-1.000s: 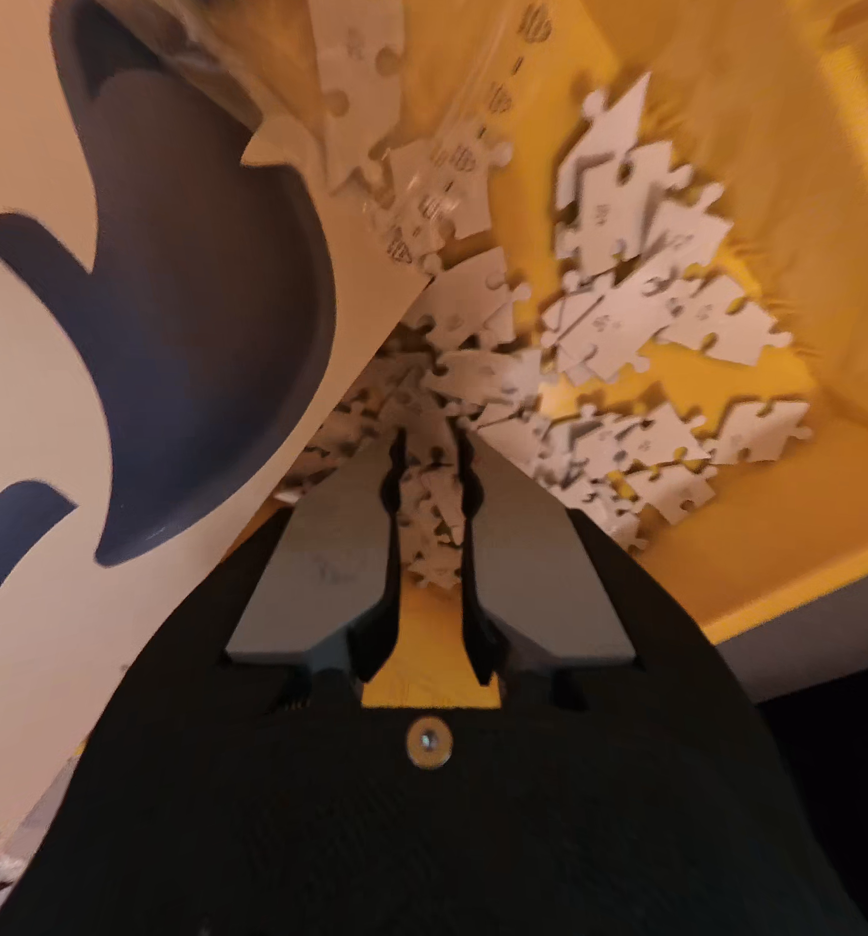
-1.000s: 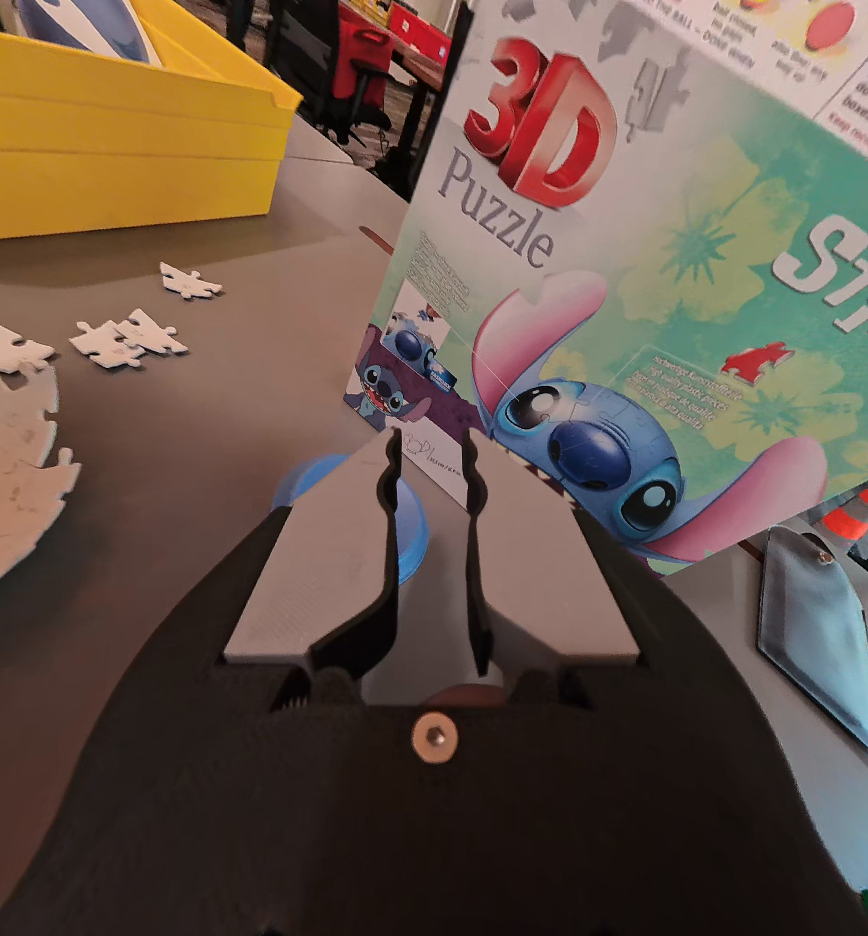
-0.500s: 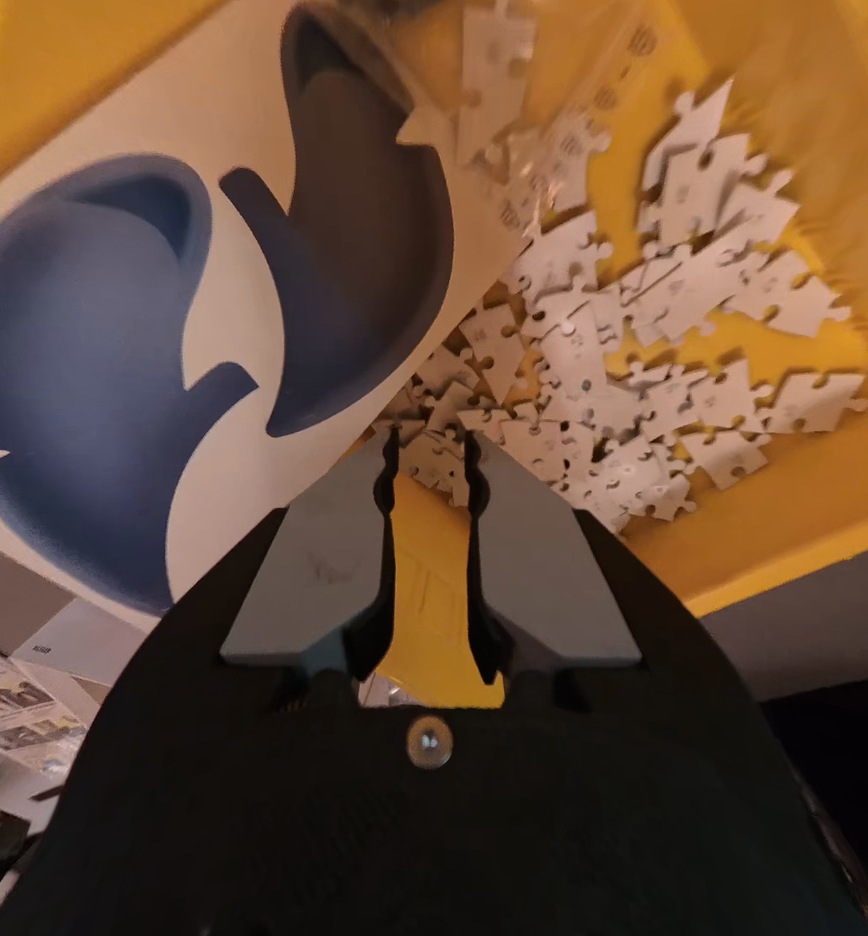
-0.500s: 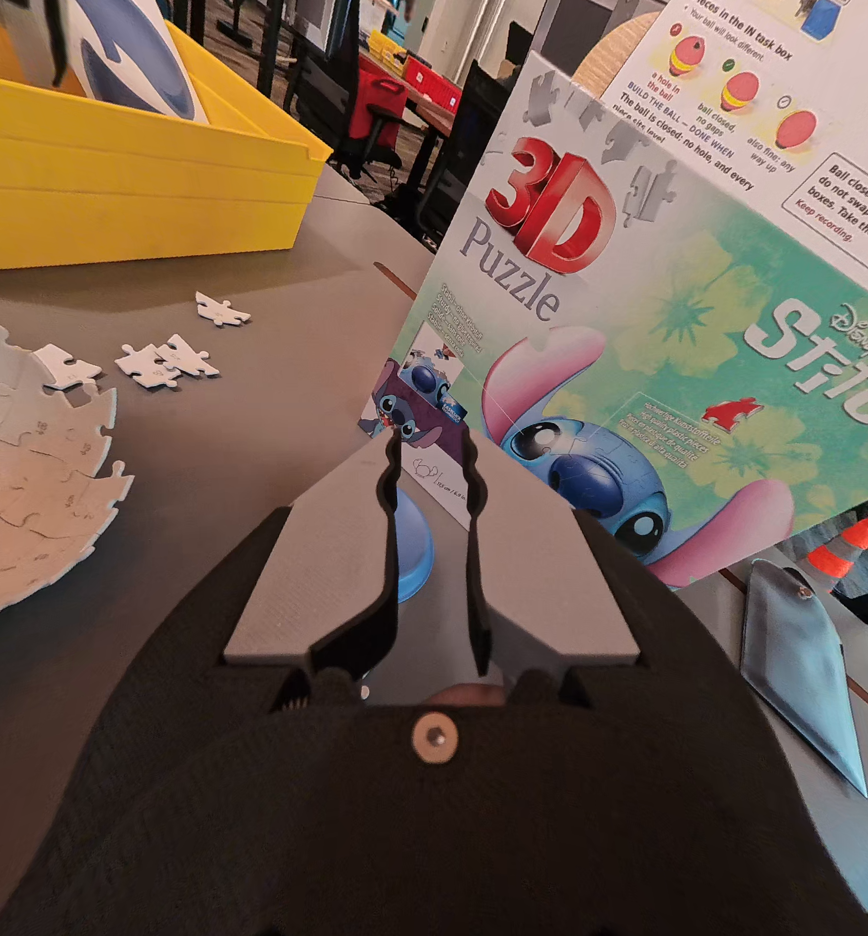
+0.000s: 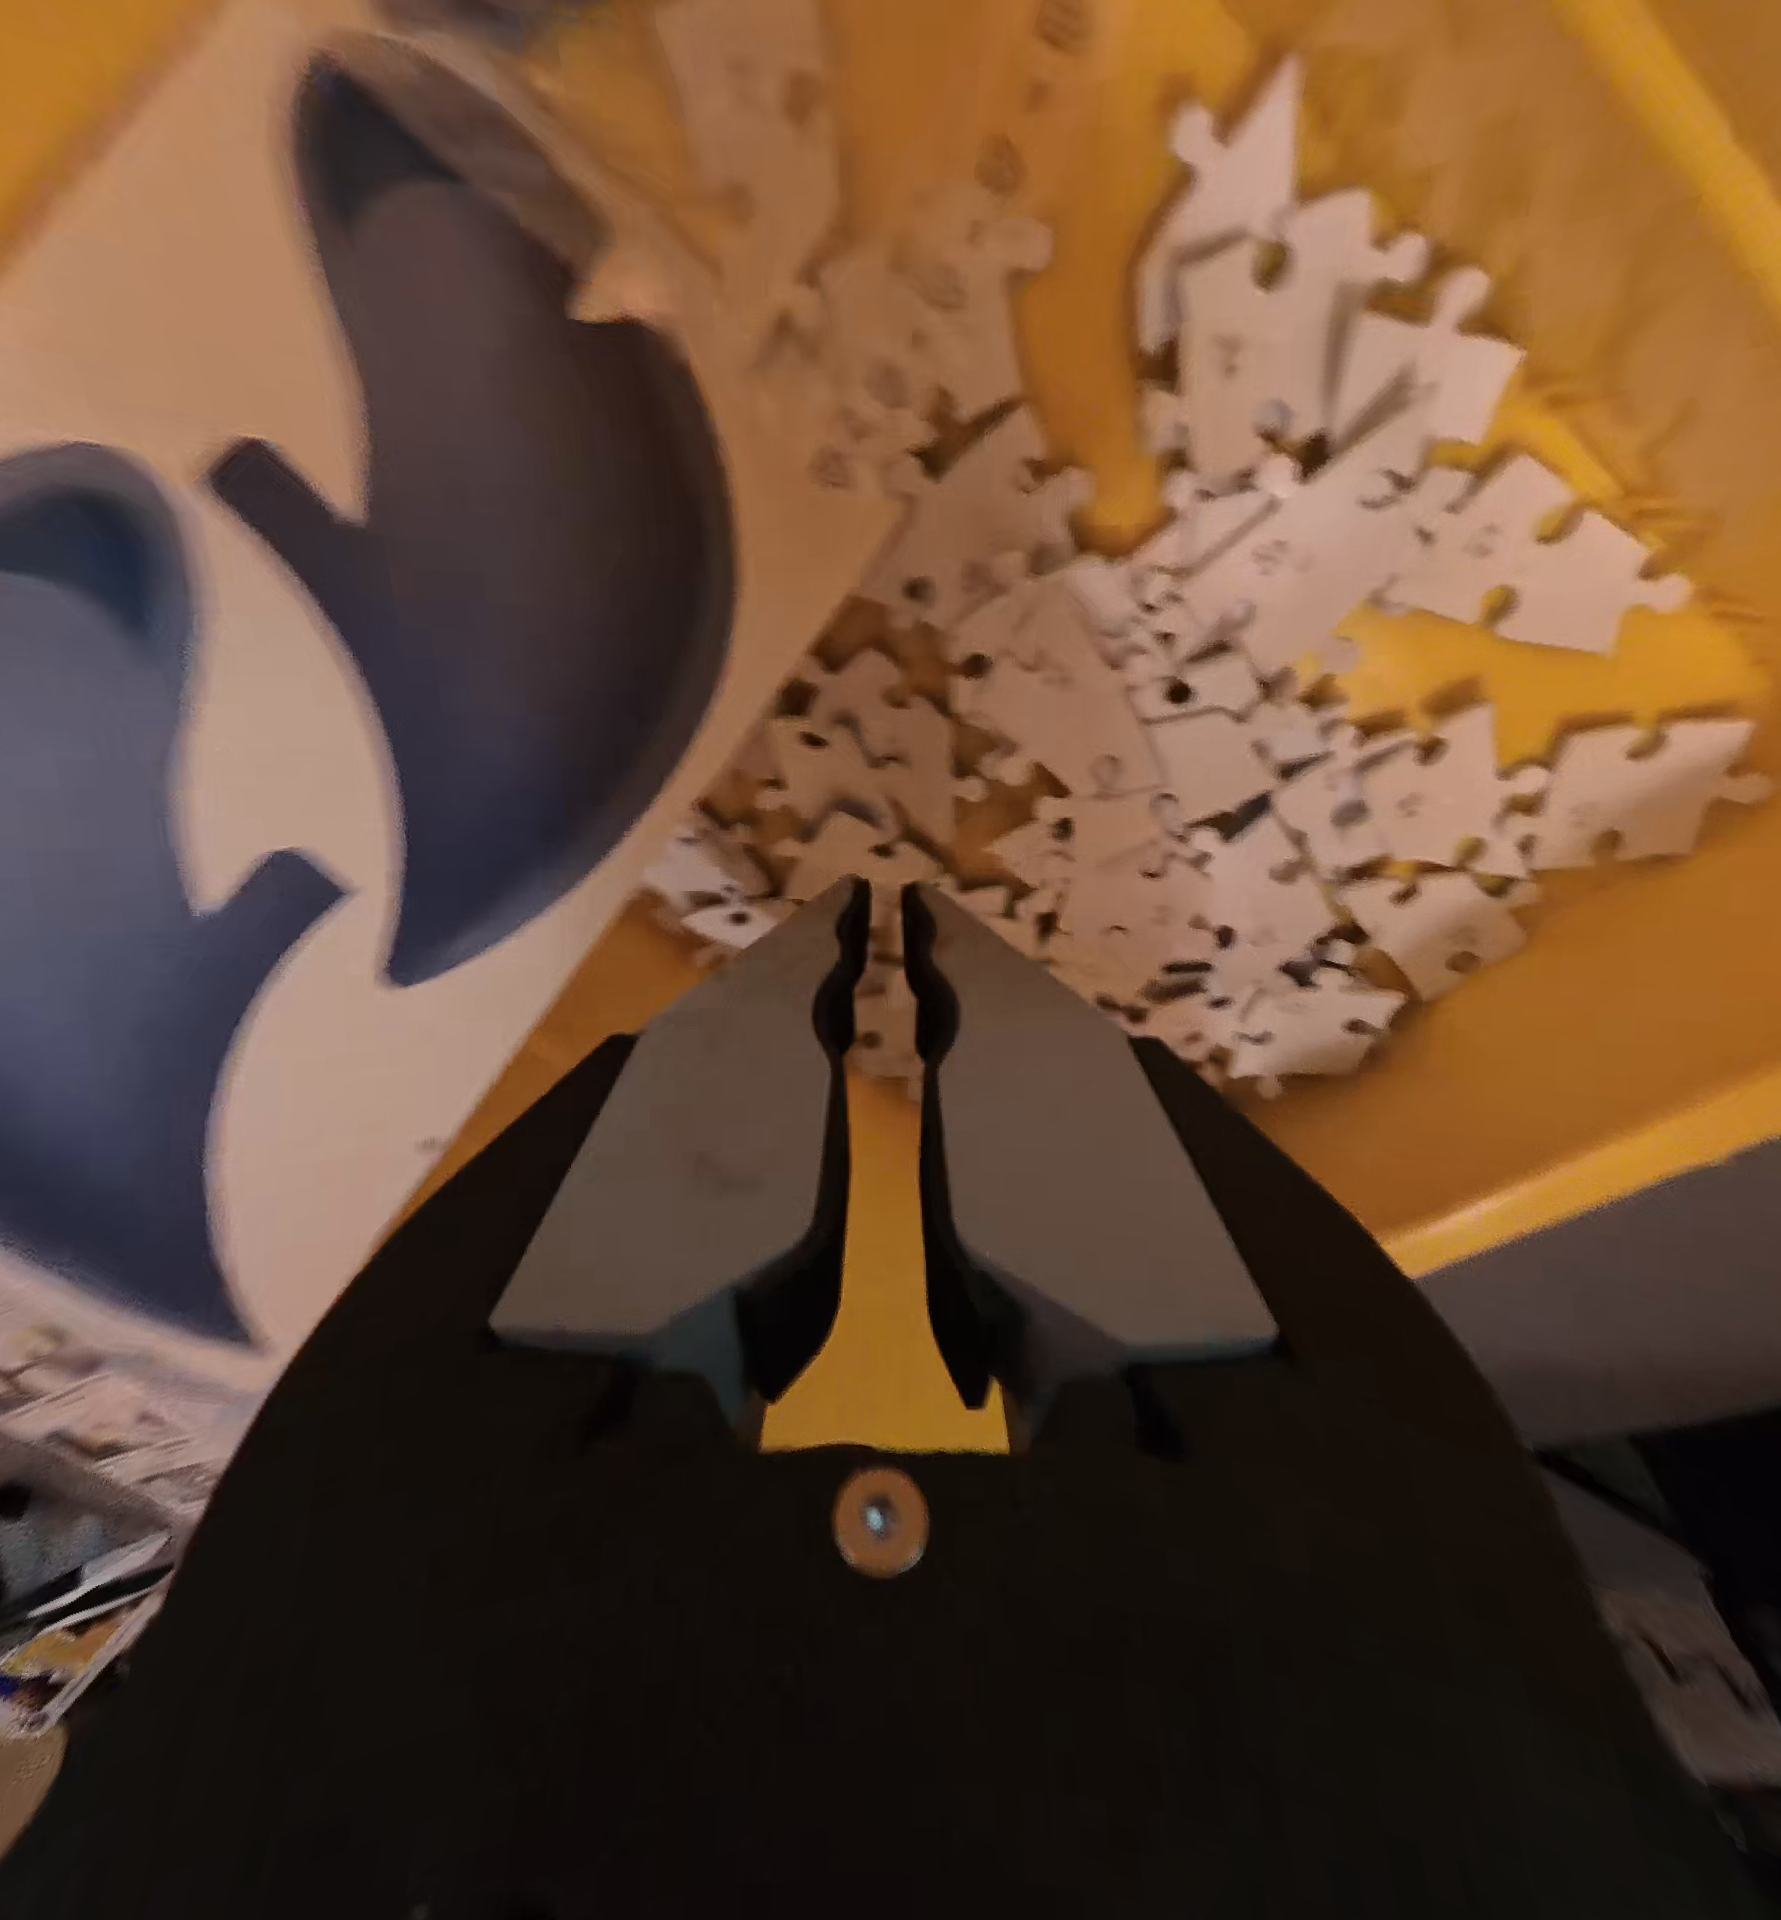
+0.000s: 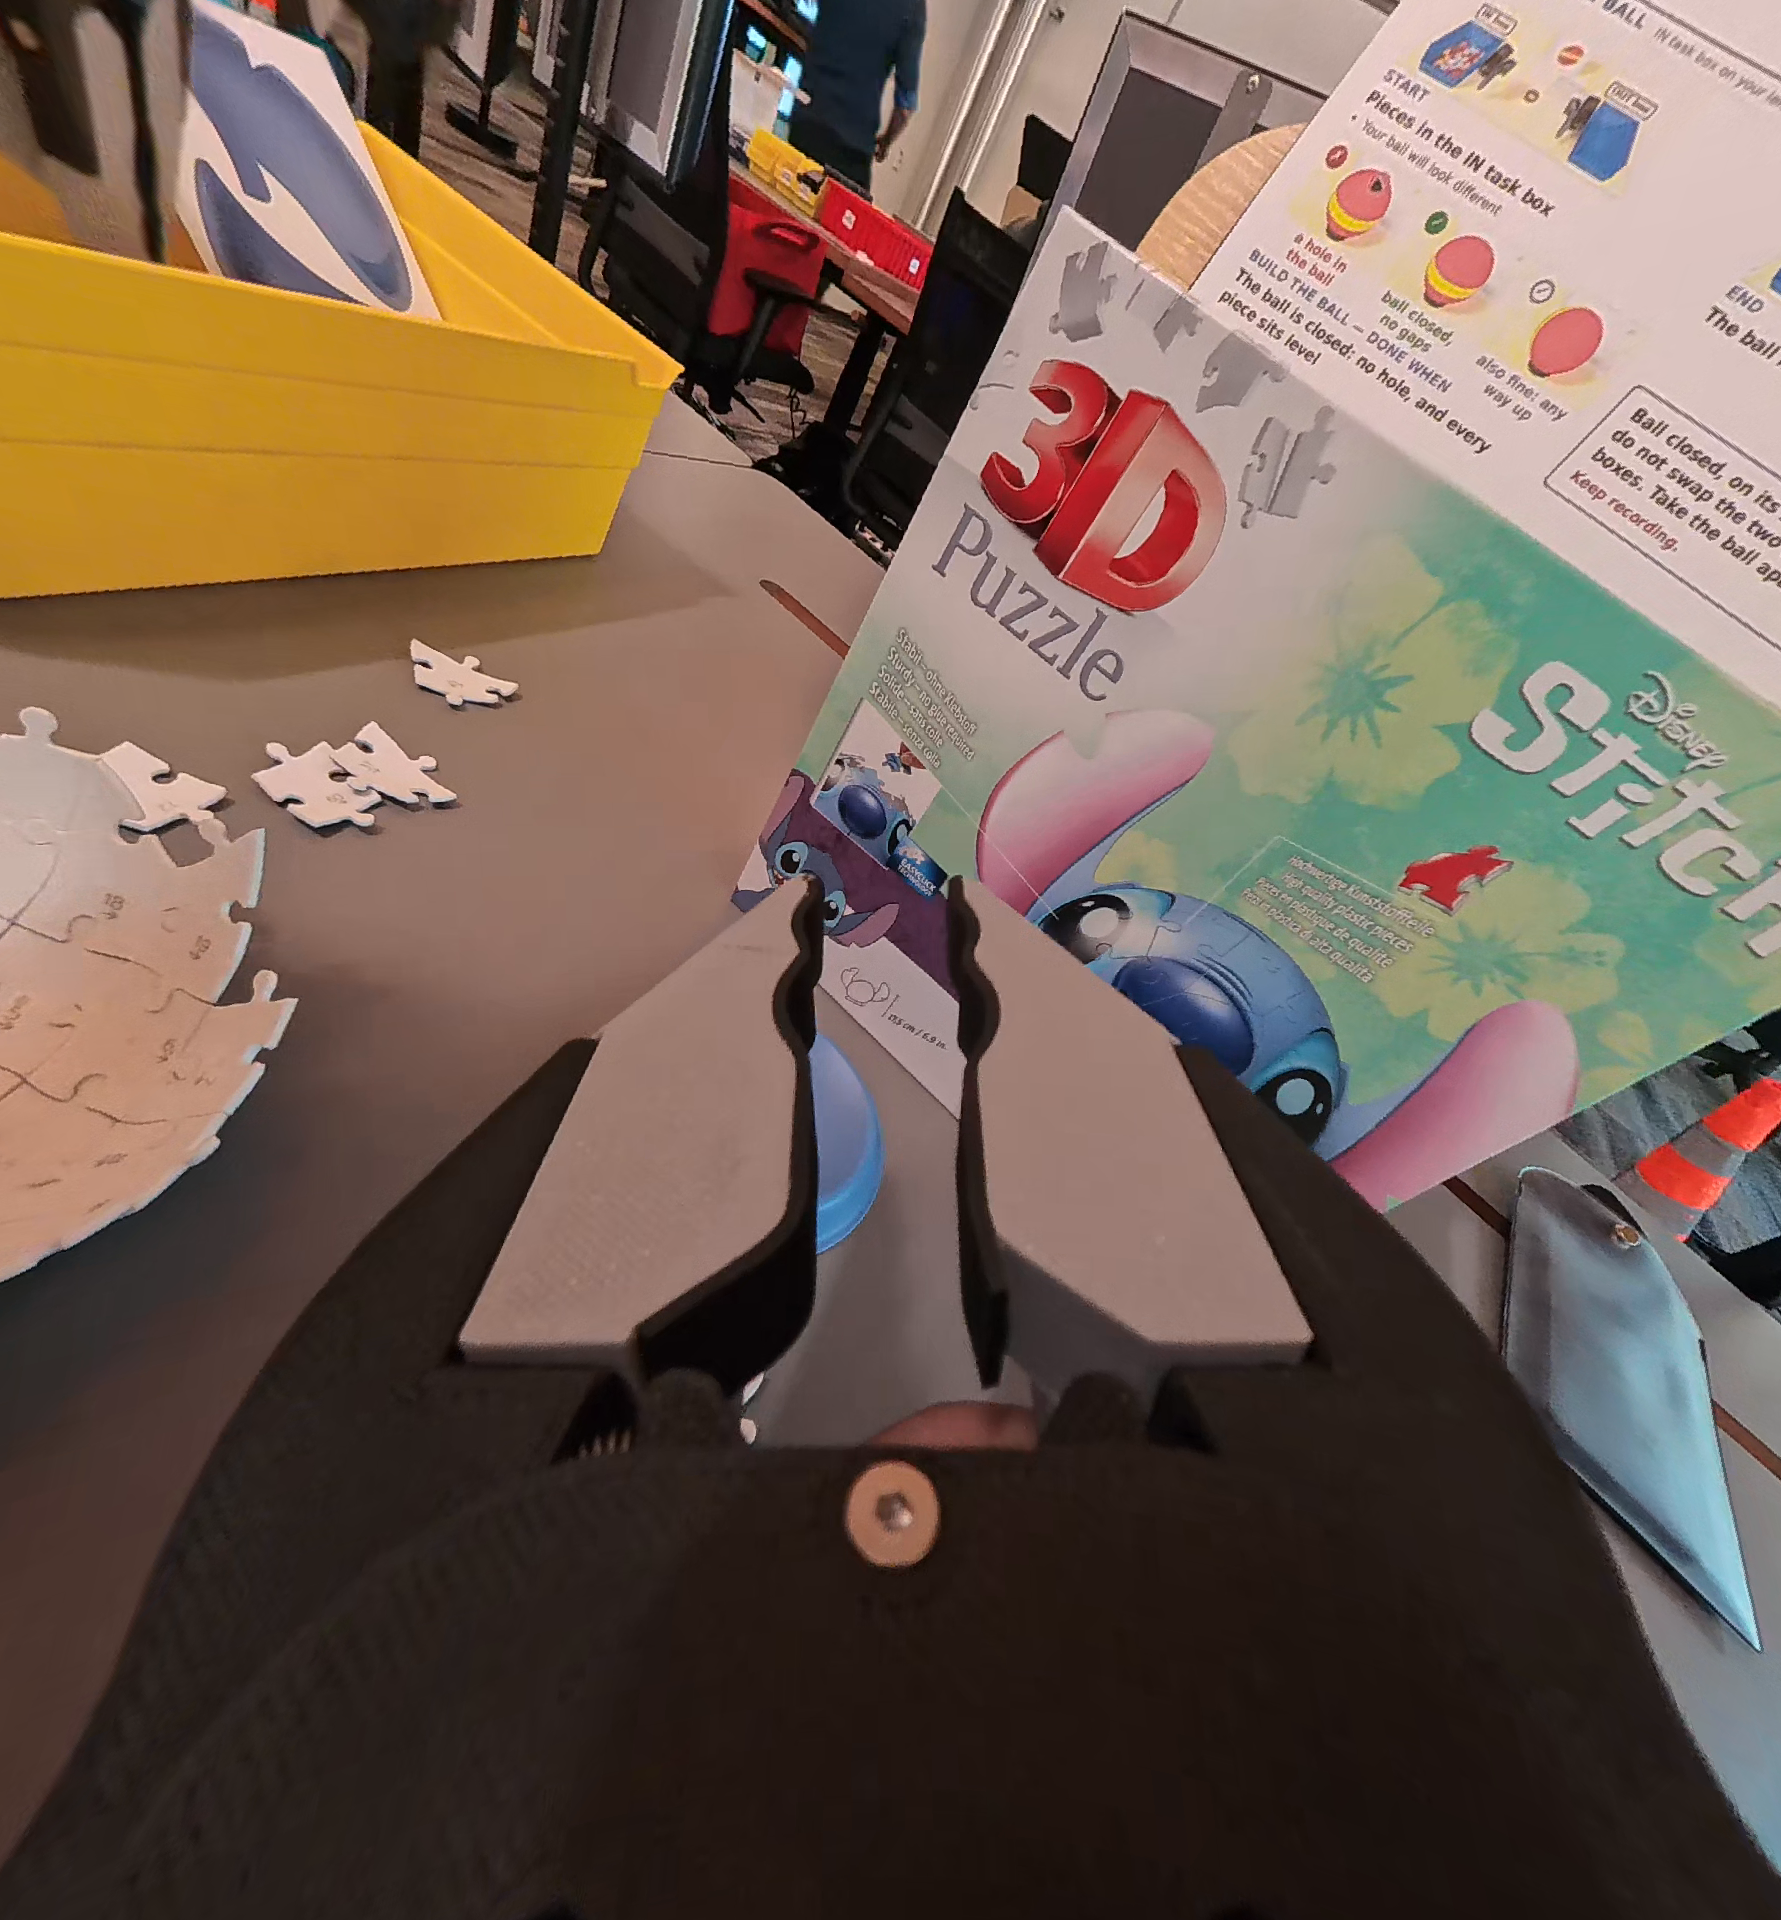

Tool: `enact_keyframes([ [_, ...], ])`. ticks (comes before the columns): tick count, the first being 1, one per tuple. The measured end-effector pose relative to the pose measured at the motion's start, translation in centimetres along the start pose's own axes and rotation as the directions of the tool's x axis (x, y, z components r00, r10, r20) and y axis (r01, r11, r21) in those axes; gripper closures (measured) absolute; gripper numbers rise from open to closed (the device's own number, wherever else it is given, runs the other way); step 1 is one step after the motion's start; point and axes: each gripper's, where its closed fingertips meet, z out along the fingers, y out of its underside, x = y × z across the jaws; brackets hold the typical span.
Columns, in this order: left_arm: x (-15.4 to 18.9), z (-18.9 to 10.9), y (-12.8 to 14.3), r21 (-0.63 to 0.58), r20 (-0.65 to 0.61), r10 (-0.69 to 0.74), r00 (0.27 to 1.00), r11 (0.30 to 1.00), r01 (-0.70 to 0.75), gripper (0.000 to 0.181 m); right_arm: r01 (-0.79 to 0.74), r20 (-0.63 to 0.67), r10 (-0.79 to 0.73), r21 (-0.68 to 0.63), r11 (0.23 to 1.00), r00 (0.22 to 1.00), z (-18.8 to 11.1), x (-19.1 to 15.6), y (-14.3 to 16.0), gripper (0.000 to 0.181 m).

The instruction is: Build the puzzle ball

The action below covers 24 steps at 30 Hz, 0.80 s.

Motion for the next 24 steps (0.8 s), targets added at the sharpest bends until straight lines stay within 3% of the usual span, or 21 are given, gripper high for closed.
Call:
enact_keyframes([
  [4,-3.1,-1.4,-2.2,0.134,0.100,-0.055,0.993,0.990,0.042,0.174,-0.003,-0.005,0.003,0.002,1.000,1.000,-0.1,0.1,0.0,0.161],
  [11,-2.5,0.1,-4.0,0.202,0.086,0.002,0.996,0.979,-0.019,0.181,-0.002,-0.010,0.002,0.003,1.000,1.000,-0.1,0.2,0.0,0.162],
  [17,-2.6,-0.2,-3.5,0.170,0.117,0.013,0.993,0.985,-0.033,0.181,-0.001,-0.013,0.002,0.013,1.000,1.000,-0.3,0.3,-0.2,0.162],
  [24,-1.9,-1.0,-0.9,0.116,0.105,0.004,0.994,0.993,-0.016,0.181,0.011,-0.017,-0.011,0.023,1.000,1.000,-0.5,0.3,-0.6,0.162],
])
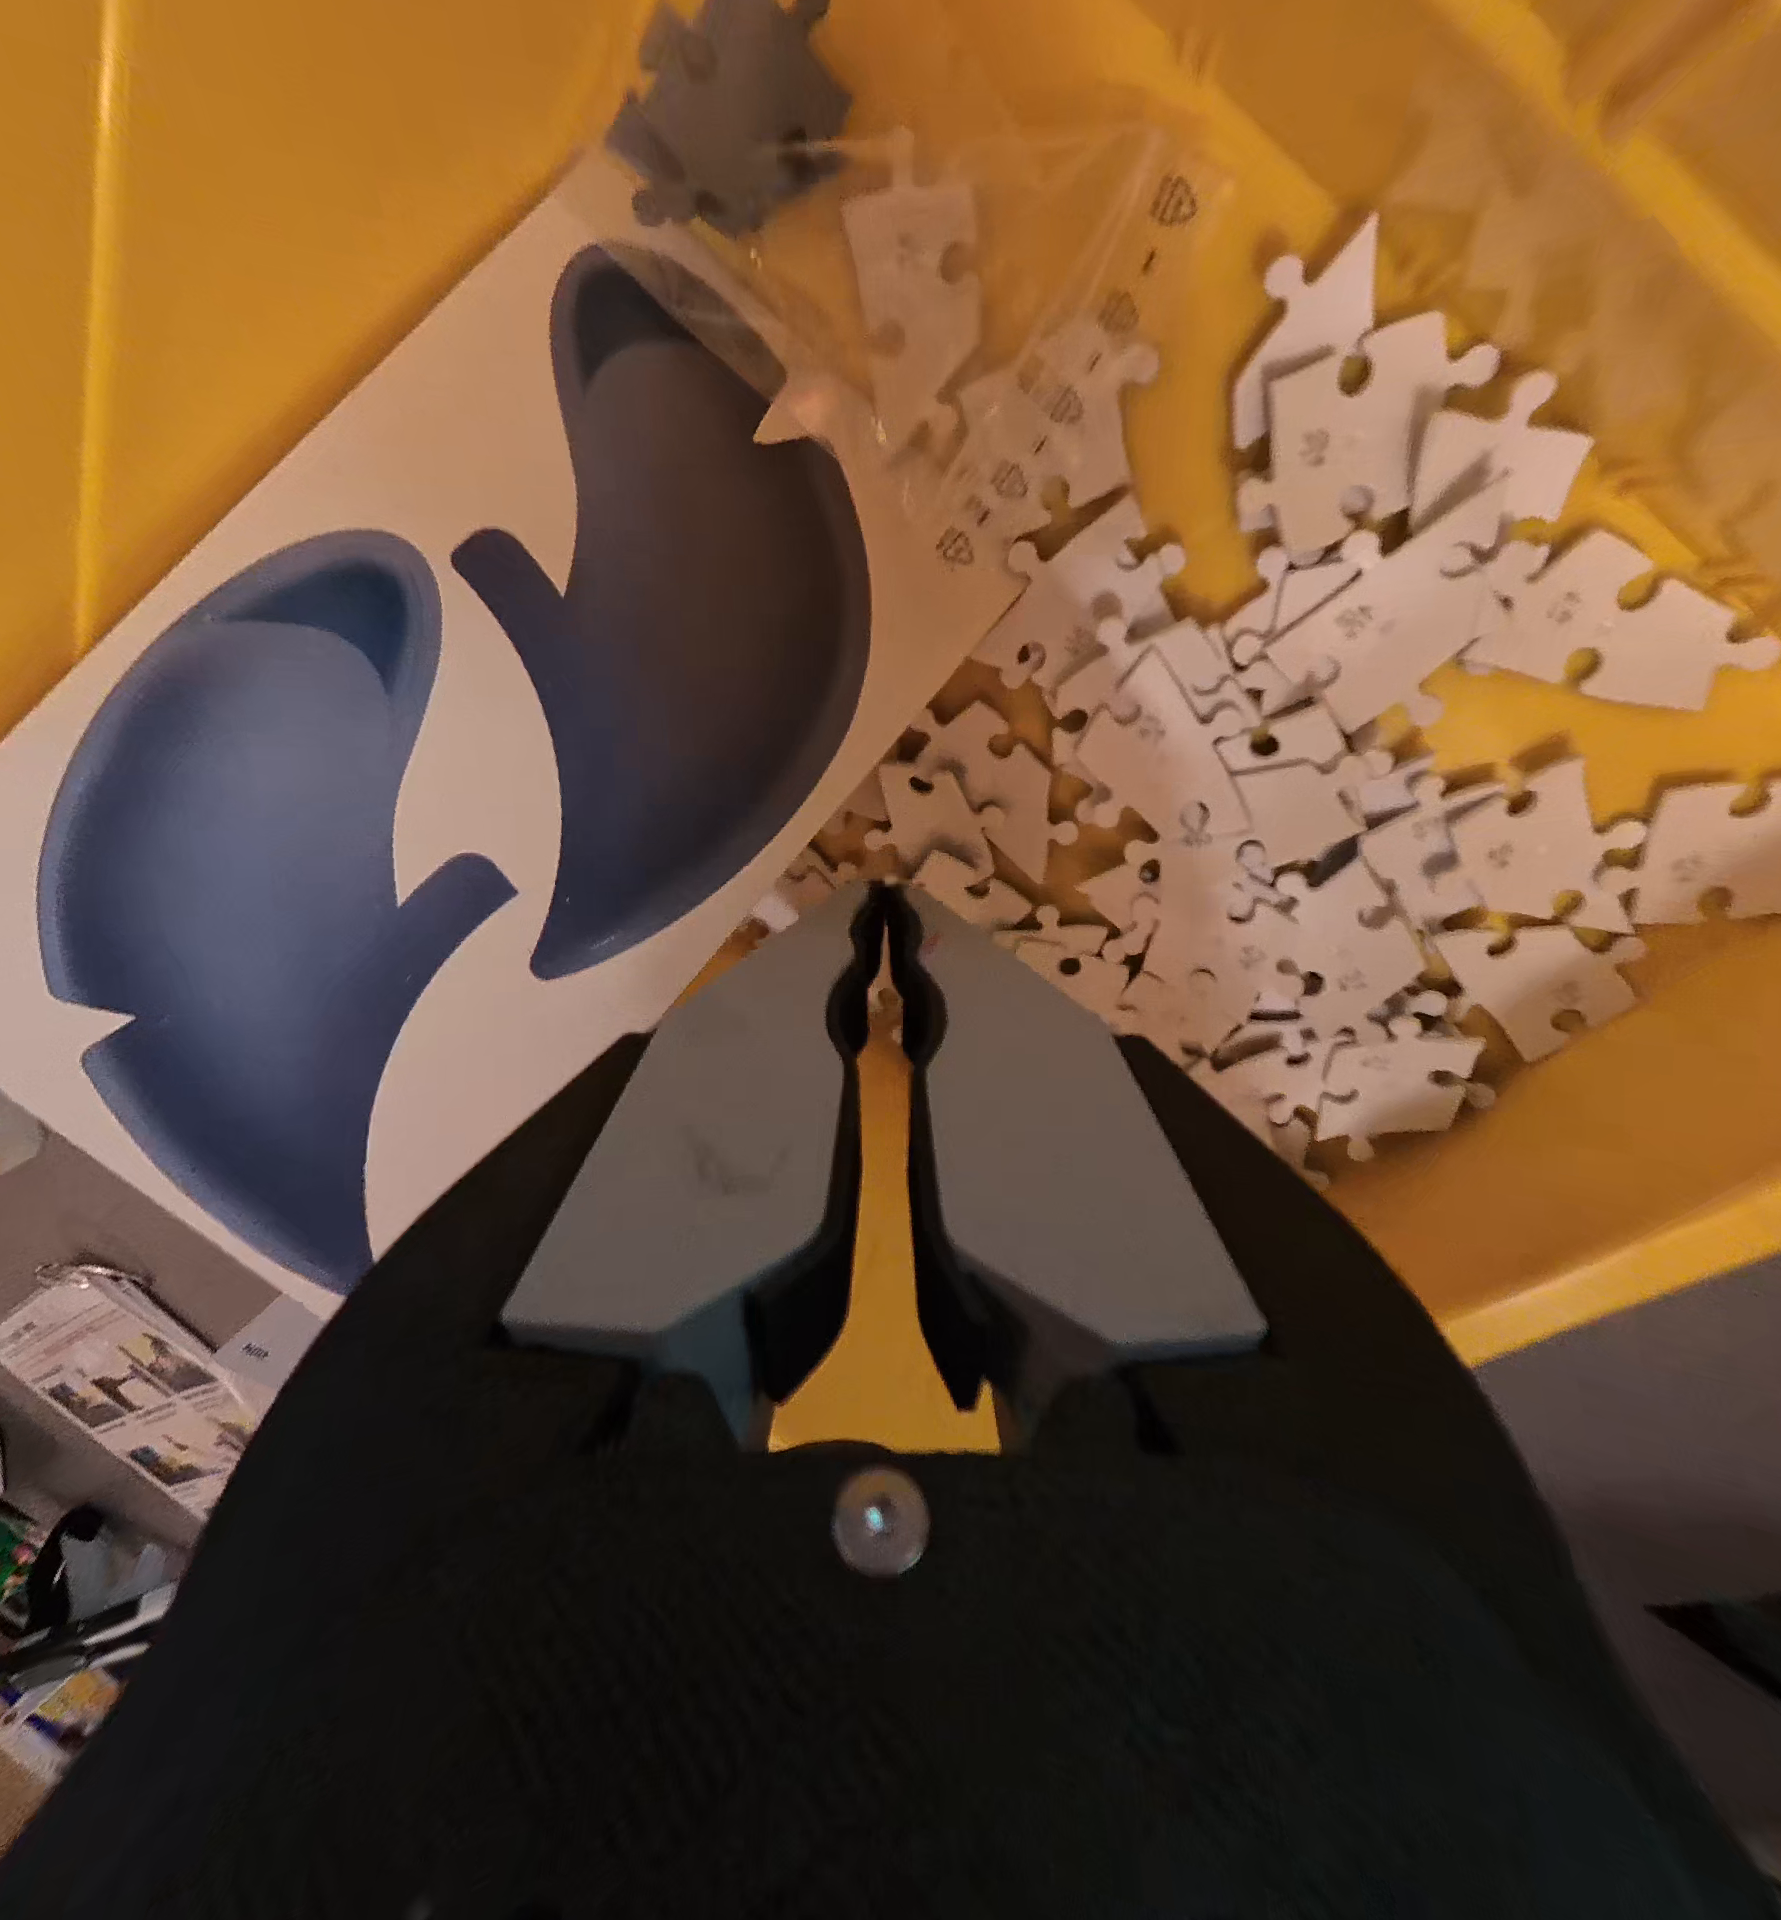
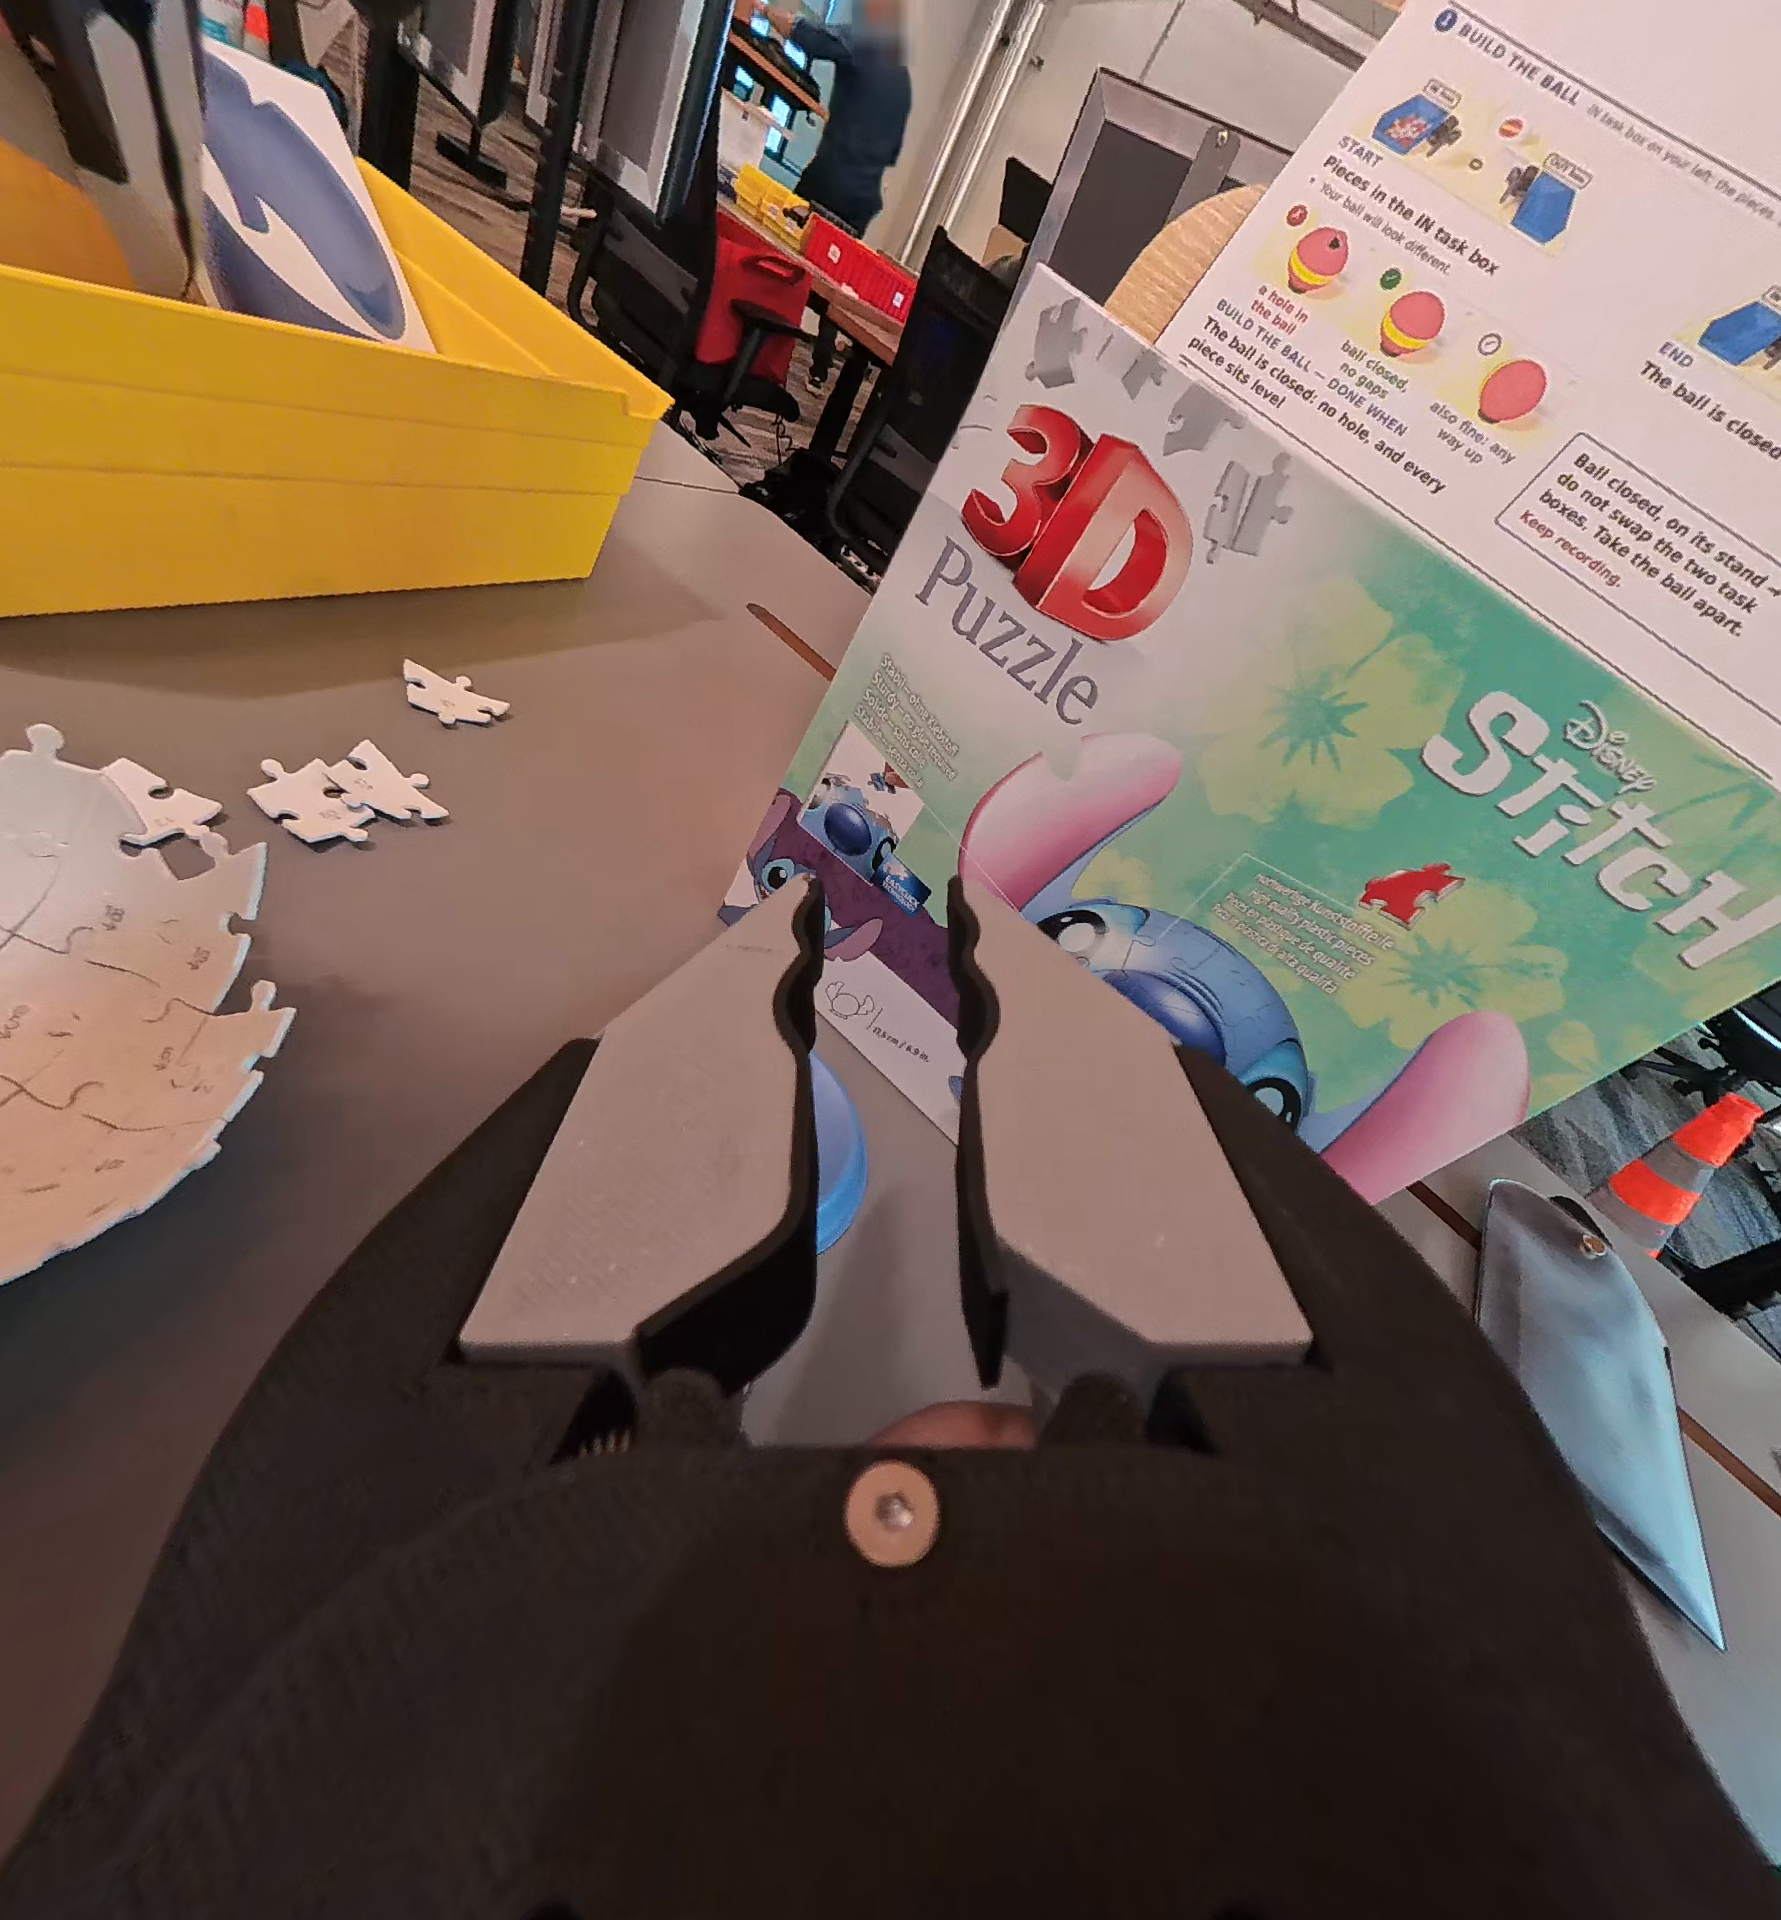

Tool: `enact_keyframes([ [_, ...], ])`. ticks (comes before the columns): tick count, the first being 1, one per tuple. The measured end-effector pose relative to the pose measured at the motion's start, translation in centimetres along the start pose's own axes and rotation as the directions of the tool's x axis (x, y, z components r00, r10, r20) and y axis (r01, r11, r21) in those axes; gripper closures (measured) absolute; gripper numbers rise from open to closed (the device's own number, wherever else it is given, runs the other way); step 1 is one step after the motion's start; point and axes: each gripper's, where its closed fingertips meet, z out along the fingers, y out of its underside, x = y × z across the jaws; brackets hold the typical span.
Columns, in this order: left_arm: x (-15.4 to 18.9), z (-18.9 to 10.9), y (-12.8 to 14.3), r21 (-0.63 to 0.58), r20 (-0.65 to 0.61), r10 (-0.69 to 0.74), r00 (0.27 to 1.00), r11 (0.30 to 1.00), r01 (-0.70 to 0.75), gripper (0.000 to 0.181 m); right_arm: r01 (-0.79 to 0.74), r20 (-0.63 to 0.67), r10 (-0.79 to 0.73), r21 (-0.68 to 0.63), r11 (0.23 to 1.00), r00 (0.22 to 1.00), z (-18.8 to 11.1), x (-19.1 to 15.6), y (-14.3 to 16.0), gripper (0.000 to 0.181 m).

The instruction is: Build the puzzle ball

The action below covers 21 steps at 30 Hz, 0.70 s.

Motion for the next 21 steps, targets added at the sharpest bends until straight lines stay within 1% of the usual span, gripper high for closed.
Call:
enact_keyframes([
  [2,-0.2,0.8,0.4,-0.017,0.023,-0.002,1.000,1.000,0.002,0.181,0.004,0.002,-0.004,0.002,1.000,1.000,0.0,-0.1,-0.1,0.162],
  [6,0.7,2.8,0.5,-0.035,-0.004,-0.028,1.000,0.999,0.028,0.181,0.008,-0.006,-0.008,0.008,1.000,1.000,-0.1,0.0,-0.3,0.162],
  [8,1.2,3.7,0.6,-0.051,-0.010,-0.015,1.000,0.999,0.015,0.181,0.004,-0.009,-0.004,0.010,1.000,1.000,-0.2,0.1,-0.3,0.161],
  [9,1.0,3.9,0.6,-0.056,0.018,-0.009,1.000,0.998,0.010,0.181,0.003,-0.011,-0.003,0.010,1.000,1.000,-0.2,0.1,-0.3,0.162],
  [10,1.2,3.8,0.5,-0.058,0.014,0.001,1.000,0.998,0.000,0.181,0.001,-0.011,-0.001,0.010,1.000,1.000,-0.2,0.2,-0.3,0.162],
  [11,1.8,3.6,0.3,-0.050,-0.017,0.009,1.000,0.999,-0.010,0.181,0.000,-0.011,0.000,0.009,1.000,1.000,-0.2,0.2,-0.2,0.161],
  [13,3.8,2.8,-0.4,-0.014,-0.143,0.004,0.990,1.000,-0.006,0.181,0.000,-0.011,0.000,0.007,1.000,1.000,-0.2,0.2,-0.2,0.161],
  [14,3.9,2.2,-0.7,-0.001,-0.162,-0.005,0.987,1.000,0.005,0.181,0.001,-0.012,-0.001,0.007,1.000,1.000,-0.2,0.2,-0.2,0.161],
  [15,2.8,1.7,-0.9,0.010,-0.110,-0.012,0.994,1.000,0.014,0.181,0.002,-0.013,-0.002,0.007,1.000,1.000,-0.2,0.2,-0.2,0.161],
  [17,-0.5,0.2,-1.2,0.051,0.046,-0.026,0.999,0.998,0.023,0.181,0.003,-0.015,-0.003,0.008,1.000,1.000,-0.2,0.2,-0.2,0.162],
  [18,-1.6,-0.6,-1.5,0.081,0.076,-0.044,0.996,0.996,0.038,0.181,0.002,-0.016,-0.002,0.010,1.000,1.000,-0.2,0.2,-0.2,0.161],
  [21,-3.0,-1.8,-1.9,0.146,0.068,-0.104,0.992,0.985,0.094,0.181,0.001,-0.016,-0.001,0.009,1.000,1.000,-0.2,0.3,-0.2,0.161],
])
